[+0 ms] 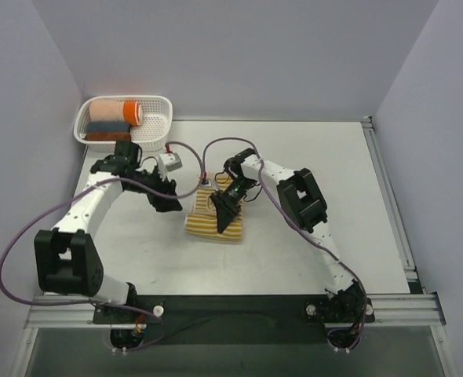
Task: Roll the towels
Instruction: Roll the towel
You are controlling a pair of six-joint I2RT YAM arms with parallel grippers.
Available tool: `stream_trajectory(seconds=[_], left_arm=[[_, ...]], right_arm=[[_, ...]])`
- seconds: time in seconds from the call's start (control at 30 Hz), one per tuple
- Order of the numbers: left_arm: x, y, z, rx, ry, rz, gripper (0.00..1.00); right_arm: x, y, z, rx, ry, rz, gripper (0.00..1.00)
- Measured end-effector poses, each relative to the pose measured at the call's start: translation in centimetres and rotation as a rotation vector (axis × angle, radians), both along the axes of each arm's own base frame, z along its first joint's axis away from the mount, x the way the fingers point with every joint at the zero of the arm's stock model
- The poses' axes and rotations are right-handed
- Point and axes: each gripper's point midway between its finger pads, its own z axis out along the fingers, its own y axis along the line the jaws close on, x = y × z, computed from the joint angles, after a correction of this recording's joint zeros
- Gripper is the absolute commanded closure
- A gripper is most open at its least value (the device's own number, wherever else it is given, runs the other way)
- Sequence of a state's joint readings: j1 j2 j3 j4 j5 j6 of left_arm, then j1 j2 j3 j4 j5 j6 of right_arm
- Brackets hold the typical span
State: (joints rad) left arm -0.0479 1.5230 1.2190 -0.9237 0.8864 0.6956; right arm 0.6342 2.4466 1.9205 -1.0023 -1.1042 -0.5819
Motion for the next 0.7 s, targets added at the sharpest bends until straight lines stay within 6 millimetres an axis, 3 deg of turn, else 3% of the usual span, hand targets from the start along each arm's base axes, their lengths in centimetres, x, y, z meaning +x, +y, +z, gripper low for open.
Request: stream_trajectory(seconds=[0.23, 0.47, 0.63, 0.7], left_arm=[[-5.3, -6.4, -4.1, 0.168, -0.304, -0.333, 0.25], [-5.3, -9.1, -7.9, 0.285, -0.469, -0.511, 0.26], [-6.1, -9.7, -10.5, 0.335, -0.505, -0.612, 0.37], [-6.1, -9.9, -10.9, 0.344, -0.515, -0.630, 0.53]], right_arm=[[-1.1, 0.3, -0.1, -0.054, 0.194, -0.043, 1.00], [-1.6, 0.1, -0.1, -0.096, 0.291, -0.074, 1.00], [-1.7, -0.1, -0.1, -0.124, 0.321, -0.086, 1.00], [-1.7, -0.2, -0.1, -0.139, 0.332, -0.093, 0.99]])
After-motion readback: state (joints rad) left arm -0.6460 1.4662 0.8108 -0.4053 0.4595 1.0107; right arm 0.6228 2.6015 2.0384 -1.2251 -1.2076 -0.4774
